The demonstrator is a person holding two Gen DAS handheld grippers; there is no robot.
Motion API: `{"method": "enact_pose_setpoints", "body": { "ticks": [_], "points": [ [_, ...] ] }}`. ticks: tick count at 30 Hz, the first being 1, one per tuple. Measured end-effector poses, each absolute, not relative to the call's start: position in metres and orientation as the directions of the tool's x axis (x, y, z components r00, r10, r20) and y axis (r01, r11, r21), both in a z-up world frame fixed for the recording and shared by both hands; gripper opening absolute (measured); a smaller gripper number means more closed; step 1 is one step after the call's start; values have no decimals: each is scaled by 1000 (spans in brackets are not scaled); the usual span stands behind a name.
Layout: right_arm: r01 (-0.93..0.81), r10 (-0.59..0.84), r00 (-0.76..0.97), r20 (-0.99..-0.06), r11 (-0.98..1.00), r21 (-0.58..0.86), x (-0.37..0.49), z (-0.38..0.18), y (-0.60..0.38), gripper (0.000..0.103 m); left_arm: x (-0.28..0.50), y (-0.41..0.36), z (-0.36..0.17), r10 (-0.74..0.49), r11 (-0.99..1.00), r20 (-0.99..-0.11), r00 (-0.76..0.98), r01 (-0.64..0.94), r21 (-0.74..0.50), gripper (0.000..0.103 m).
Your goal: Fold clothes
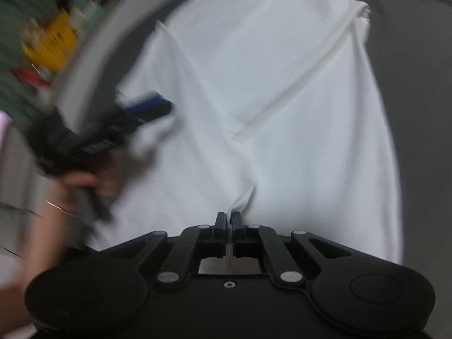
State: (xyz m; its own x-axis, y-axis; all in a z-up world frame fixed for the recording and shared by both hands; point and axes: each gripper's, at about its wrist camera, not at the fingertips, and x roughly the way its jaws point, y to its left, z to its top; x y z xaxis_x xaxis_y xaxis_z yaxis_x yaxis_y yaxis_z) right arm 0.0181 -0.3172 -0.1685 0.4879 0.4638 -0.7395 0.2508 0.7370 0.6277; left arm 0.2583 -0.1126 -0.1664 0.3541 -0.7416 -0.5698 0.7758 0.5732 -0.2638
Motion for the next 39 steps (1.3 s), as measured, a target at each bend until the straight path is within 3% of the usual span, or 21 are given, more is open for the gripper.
{"method": "enact_pose_setpoints", "body": {
  "ticks": [5, 8, 11, 13, 14, 15, 17, 22, 24, 28, 31, 34, 39],
  "points": [
    [150, 582, 635, -509, 553, 820, 67, -133, -316, 5, 280, -79, -161, -756, 634, -498, 425, 663, -397, 85],
    [156, 567, 654, -500, 546, 823, 119, -130, -303, 5, 294, -60, -161, -755, 654, -452, 474, 587, -477, 85],
    [225, 500, 621, -604, 624, 748, 166, -148, -289, 7, 306, -41, -164, -741, 667, -414, 529, 508, -545, 85],
    [283, 448, 576, -683, 674, 682, 184, -162, -284, 16, 312, -30, -167, -699, 701, -417, 581, 441, -560, 85],
    [293, 424, 564, -709, 700, 651, 185, -165, -280, 29, 316, -29, -170, -686, 711, -425, 591, 420, -564, 85],
    [297, 401, 556, -728, 722, 624, 182, -167, -277, 36, 318, -28, -173, -676, 721, -441, 590, 408, -560, 85],
    [281, 369, 575, -731, 749, 600, 154, -161, -279, 38, 322, -33, -179, -647, 755, -491, 583, 397, -522, 85],
    [345, 245, 577, -779, 792, 505, 91, -157, -279, 38, 325, -48, -182, -646, 762, -517, 562, 433, -481, 85],
    [328, 260, 580, -772, 793, 513, 88, -168, -271, 31, 324, -52, -180, -666, 744, -500, 554, 448, -495, 85],
    [256, 323, 588, -742, 796, 549, 91, -182, -257, 30, 317, -51, -173, -669, 742, -504, 547, 454, -493, 85],
    [245, 286, 500, -818, 859, 450, 95, -185, -240, 22, 312, -48, -170, -664, 747, -509, 548, 452, -488, 85],
    [203, 248, 403, -881, 914, 350, 82, -174, -232, 26, 310, -45, -166, -655, 755, -510, 558, 453, -474, 85],
    [11, 130, 467, -874, 988, 152, 88, -164, -220, 29, 309, -47, -166, -668, 743, -503, 548, 466, -480, 85]
  ]
}}
